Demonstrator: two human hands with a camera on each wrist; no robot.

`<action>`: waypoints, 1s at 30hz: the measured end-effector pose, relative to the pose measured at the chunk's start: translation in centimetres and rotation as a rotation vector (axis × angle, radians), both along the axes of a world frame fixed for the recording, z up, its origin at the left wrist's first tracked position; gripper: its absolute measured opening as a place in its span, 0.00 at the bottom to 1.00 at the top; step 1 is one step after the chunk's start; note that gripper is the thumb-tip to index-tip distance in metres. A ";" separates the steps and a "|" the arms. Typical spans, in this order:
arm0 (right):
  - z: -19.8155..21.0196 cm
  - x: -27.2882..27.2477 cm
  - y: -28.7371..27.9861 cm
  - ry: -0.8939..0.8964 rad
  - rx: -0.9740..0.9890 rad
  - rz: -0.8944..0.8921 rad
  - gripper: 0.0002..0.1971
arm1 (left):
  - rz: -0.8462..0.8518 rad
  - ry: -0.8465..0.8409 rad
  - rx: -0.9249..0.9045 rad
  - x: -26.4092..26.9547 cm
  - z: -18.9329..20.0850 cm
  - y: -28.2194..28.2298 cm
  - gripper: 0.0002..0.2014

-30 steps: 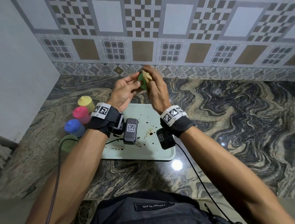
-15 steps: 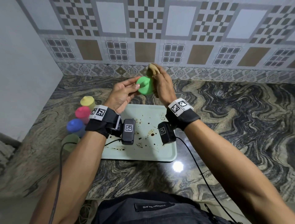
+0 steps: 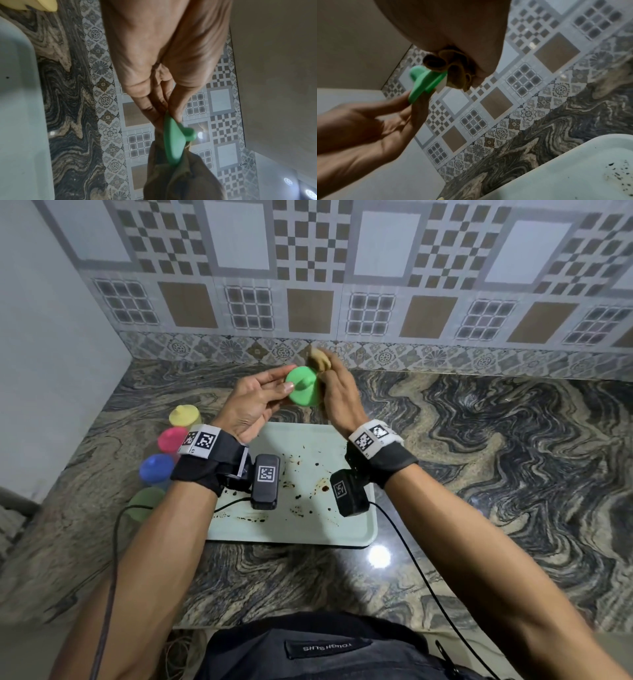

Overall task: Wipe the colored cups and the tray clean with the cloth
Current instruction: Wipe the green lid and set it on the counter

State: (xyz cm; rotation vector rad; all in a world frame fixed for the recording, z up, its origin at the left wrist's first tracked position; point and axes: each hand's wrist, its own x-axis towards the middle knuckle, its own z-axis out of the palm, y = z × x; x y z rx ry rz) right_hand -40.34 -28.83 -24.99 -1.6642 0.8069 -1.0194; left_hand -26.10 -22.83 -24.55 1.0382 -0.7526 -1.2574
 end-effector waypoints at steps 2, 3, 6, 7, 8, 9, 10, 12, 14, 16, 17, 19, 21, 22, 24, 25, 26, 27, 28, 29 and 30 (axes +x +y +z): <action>0.3 -0.3 -0.8 -0.026 0.134 -0.079 0.33 | 0.008 0.028 0.013 0.0 -0.1 0.3 0.17; 0.2 -0.4 -1.1 -0.023 0.144 -0.093 0.33 | 0.015 0.038 0.018 0.0 -0.1 0.3 0.17; 0.1 -0.7 0.0 0.037 0.093 -0.076 0.31 | 0.021 0.049 0.027 -0.2 -0.2 0.1 0.17; 0.3 -0.8 0.6 0.051 0.058 -0.071 0.30 | 0.024 0.054 0.027 -0.3 -0.1 0.1 0.18; 0.5 -0.8 1.2 0.067 0.008 -0.077 0.29 | 0.031 0.057 0.030 -0.3 -0.1 0.0 0.18; 0.5 -0.9 1.5 0.076 -0.057 -0.082 0.29 | 0.038 0.059 0.033 -0.3 0.0 0.0 0.19; 0.4 -1.0 1.9 0.093 -0.134 -0.083 0.29 | 0.043 0.060 0.037 -0.3 -0.1 0.0 0.19; -0.5 -1.0 2.3 0.143 -0.293 -0.053 0.28 | 0.032 0.070 0.034 -0.5 -0.2 -0.1 0.19; -0.9 -0.8 1.7 0.181 -0.314 -0.017 0.27 | 0.004 0.067 0.024 -0.5 0.0 0.0 0.17; -0.6 -0.6 0.4 0.155 -0.159 -0.039 0.27 | -0.017 0.033 0.019 -0.5 0.1 0.2 0.16; -0.3 -0.7 -0.6 0.132 -0.072 -0.081 0.26 | -0.025 0.022 0.019 -0.6 0.1 0.2 0.15; 0.1 -1.2 -1.5 0.125 -0.037 -0.193 0.28 | -0.010 0.041 0.028 -0.8 -0.1 0.3 0.15; 0.3 -1.7 -0.3 0.113 -0.176 -0.239 0.25 | 0.027 0.066 0.040 -1.0 -0.2 0.2 0.17; 0.3 -1.8 0.5 0.126 -0.277 -0.198 0.24 | 0.029 0.076 0.044 -1.1 -0.2 0.1 0.17; -0.3 -1.8 1.1 0.263 -0.485 -0.072 0.23 | -0.012 0.086 0.034 -1.4 -0.1 -0.1 0.16; -0.5 -1.7 1.0 0.334 -0.551 -0.007 0.23 | -0.040 0.078 0.029 -1.5 -0.1 -0.1 0.16; -0.6 -1.6 0.6 0.361 -0.561 0.032 0.23 | -0.061 0.065 0.027 -1.6 0.0 -0.1 0.16; -0.8 -1.4 0.2 0.355 -0.526 0.047 0.22 | -0.069 0.054 0.026 -1.6 0.0 -0.1 0.15; -1.1 -1.4 -0.1 0.321 -0.468 0.039 0.21 | -0.065 0.048 0.031 -1.5 -0.1 -0.1 0.16; -1.0 -1.6 -0.1 0.275 -0.393 0.003 0.21 | -0.052 0.051 0.045 -1.3 -0.1 -0.1 0.16; -1.0 -1.9 -0.2 0.231 -0.323 -0.058 0.21 | -0.035 0.058 0.060 -1.0 -0.2 -0.1 0.16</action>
